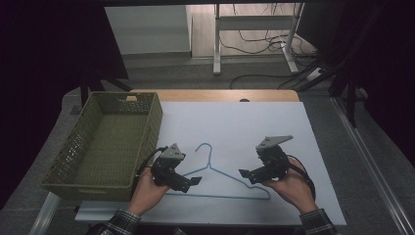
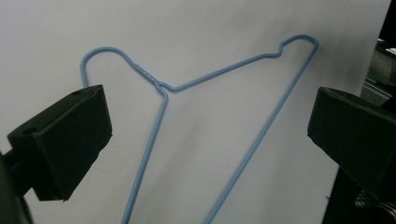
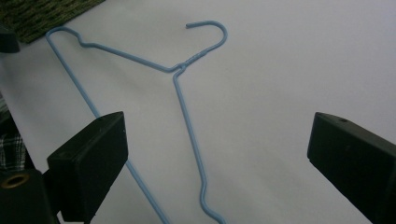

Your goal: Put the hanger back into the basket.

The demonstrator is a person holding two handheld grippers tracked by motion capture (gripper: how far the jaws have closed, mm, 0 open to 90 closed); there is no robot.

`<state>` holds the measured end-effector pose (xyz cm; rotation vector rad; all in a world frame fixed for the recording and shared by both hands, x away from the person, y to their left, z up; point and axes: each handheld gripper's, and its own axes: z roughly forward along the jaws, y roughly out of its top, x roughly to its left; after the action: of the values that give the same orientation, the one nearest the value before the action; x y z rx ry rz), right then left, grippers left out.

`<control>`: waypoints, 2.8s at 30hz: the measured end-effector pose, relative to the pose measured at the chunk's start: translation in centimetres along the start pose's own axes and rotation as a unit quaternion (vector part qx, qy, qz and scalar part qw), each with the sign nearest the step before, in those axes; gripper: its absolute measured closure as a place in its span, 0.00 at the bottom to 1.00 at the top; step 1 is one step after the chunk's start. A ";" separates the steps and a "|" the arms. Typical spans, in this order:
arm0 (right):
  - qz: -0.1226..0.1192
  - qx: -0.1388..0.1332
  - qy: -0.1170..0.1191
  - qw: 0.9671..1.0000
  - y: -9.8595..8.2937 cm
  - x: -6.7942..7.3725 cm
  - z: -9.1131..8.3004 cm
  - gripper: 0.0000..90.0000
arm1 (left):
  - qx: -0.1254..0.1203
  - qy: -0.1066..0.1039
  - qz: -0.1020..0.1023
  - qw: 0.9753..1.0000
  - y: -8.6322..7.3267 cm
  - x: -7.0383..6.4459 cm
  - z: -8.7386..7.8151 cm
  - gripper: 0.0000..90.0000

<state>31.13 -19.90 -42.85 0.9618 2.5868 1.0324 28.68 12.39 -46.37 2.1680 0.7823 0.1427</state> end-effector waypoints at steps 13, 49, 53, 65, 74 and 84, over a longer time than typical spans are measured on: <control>-0.030 0.025 0.019 0.999 1.9 0.6 4.7 0.20 | 0.004 0.012 -0.011 1.000 -0.4 1.7 2.2 0.01; -0.128 0.088 0.059 0.986 0.8 1.4 11.8 0.96 | 0.023 0.017 -0.043 0.999 -1.0 2.6 3.0 0.08; -0.133 0.081 0.055 0.986 1.1 1.6 11.2 0.96 | 0.022 0.023 -0.047 0.998 -0.5 2.8 3.0 0.15; -0.142 0.068 0.047 0.986 1.3 2.1 10.4 0.96 | 0.049 0.012 -0.052 0.997 2.7 4.3 6.1 0.49; -0.144 0.055 0.048 0.987 1.3 2.3 9.5 0.96 | 0.058 -0.007 -0.086 0.995 3.2 5.5 8.1 0.54; -0.154 0.053 0.046 0.986 1.1 2.4 9.2 0.96 | 0.058 -0.037 -0.113 0.991 3.4 5.7 8.8 0.71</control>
<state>33.45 -12.73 -48.78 0.5178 2.7737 0.8835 37.94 8.25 -50.61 2.1612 1.0087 -0.1013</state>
